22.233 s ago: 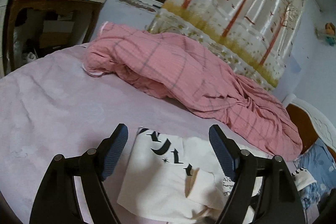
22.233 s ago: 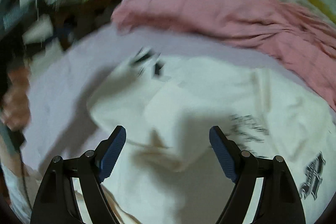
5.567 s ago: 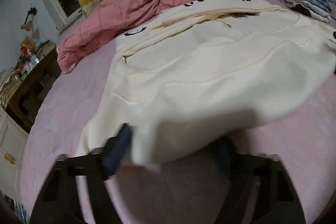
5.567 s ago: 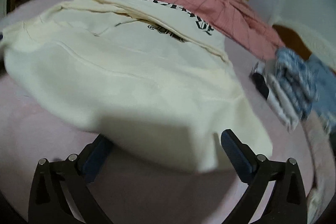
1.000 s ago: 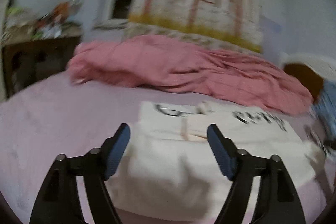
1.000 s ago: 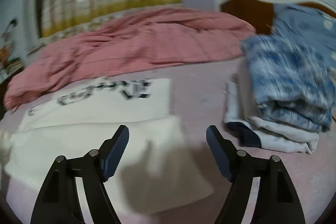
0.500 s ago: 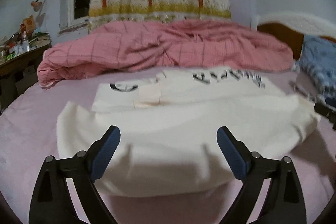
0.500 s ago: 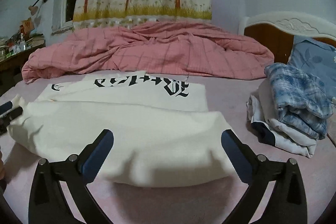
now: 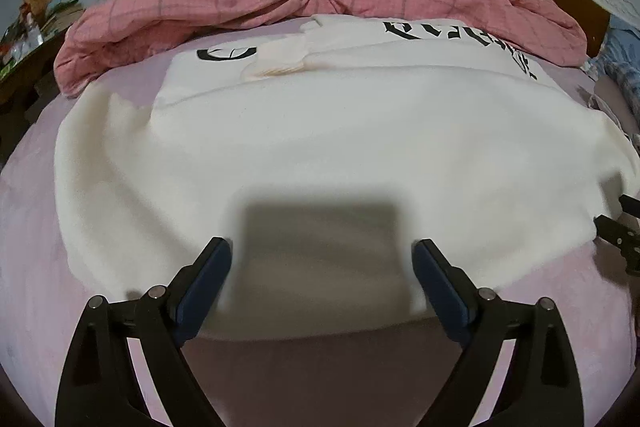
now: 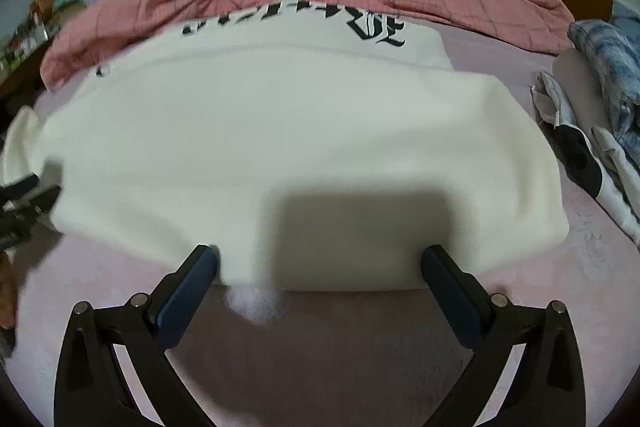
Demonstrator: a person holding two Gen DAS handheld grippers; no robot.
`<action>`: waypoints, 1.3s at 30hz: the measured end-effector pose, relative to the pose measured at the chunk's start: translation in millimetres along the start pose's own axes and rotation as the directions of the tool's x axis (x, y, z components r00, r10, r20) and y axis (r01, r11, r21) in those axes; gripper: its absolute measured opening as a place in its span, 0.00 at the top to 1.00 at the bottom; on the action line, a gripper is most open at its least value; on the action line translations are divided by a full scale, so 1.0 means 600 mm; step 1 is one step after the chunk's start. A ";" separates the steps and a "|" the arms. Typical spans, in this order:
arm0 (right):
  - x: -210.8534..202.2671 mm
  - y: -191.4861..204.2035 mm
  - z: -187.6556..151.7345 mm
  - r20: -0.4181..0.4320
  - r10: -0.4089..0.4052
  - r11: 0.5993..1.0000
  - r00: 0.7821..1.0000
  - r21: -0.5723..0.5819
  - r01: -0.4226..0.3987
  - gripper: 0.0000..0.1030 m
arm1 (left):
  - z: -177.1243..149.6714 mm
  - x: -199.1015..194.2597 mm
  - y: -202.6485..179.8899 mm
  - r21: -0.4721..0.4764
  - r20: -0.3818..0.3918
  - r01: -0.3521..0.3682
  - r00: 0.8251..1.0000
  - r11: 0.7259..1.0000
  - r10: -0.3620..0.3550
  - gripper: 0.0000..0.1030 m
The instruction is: Fold large clothes
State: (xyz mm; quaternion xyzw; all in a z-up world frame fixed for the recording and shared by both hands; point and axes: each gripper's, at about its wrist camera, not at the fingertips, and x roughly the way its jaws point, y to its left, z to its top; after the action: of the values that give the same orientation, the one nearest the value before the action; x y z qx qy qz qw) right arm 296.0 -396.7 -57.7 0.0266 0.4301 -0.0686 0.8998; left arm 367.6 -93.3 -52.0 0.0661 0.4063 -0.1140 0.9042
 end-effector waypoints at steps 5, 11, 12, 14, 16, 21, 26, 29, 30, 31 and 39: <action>-0.004 -0.002 -0.004 -0.004 0.003 1.000 1.000 0.007 -0.003 0.00 | -0.011 -0.021 0.015 -0.040 0.048 0.028 0.999 0.999 -0.026 0.11; -0.027 -0.011 -0.011 0.027 0.039 0.999 0.999 0.010 -0.039 0.00 | -0.020 -0.053 0.050 -0.131 0.106 -0.061 0.992 0.990 0.075 0.13; -0.032 -0.012 -0.010 0.037 0.044 0.999 0.998 0.010 -0.044 0.00 | -0.022 -0.056 0.053 -0.125 0.108 -0.046 0.992 0.991 0.060 0.12; -0.038 -0.013 -0.009 0.045 0.040 0.999 0.998 0.003 -0.040 0.00 | -0.023 -0.056 0.050 -0.088 0.091 -0.037 0.995 0.995 0.045 0.13; -0.041 -0.009 -0.013 0.044 0.007 1.000 0.999 -0.027 -0.006 0.00 | -0.021 -0.053 0.039 -0.017 0.054 -0.063 0.996 0.998 0.064 0.13; -0.060 0.027 -0.023 0.064 0.008 0.977 0.998 -0.212 0.006 0.00 | -0.032 -0.078 0.034 0.142 0.095 -0.129 0.989 0.981 0.116 0.14; -0.076 0.034 -0.020 0.073 0.056 0.962 0.996 -0.270 -0.035 0.00 | -0.041 -0.071 0.044 0.227 0.030 -0.088 0.996 0.970 0.083 0.14; -0.064 0.032 -0.023 0.040 0.058 0.956 0.998 -0.291 -0.044 0.00 | -0.049 -0.053 0.040 0.318 0.004 -0.100 0.995 0.943 0.104 0.14; -0.054 0.033 -0.024 0.026 0.041 0.952 0.999 -0.306 -0.031 0.00 | -0.050 -0.050 0.038 0.339 0.005 -0.094 0.995 0.936 0.098 0.14; -0.044 0.037 -0.025 0.006 0.031 0.945 1.000 -0.326 -0.027 0.00 | -0.049 -0.048 0.038 0.355 0.003 -0.088 0.996 0.931 0.093 0.14; -0.005 0.075 0.007 0.067 -0.114 0.884 0.991 -0.448 0.132 0.00 | -0.016 -0.004 0.020 0.478 0.087 -0.167 0.986 0.862 0.142 0.10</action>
State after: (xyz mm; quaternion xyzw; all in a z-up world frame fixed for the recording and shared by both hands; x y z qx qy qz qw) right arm 304.0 -352.5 -53.4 -0.2118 0.4176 -0.0242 0.8833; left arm 362.5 -79.6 -56.3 0.3196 0.3362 -0.1407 0.8747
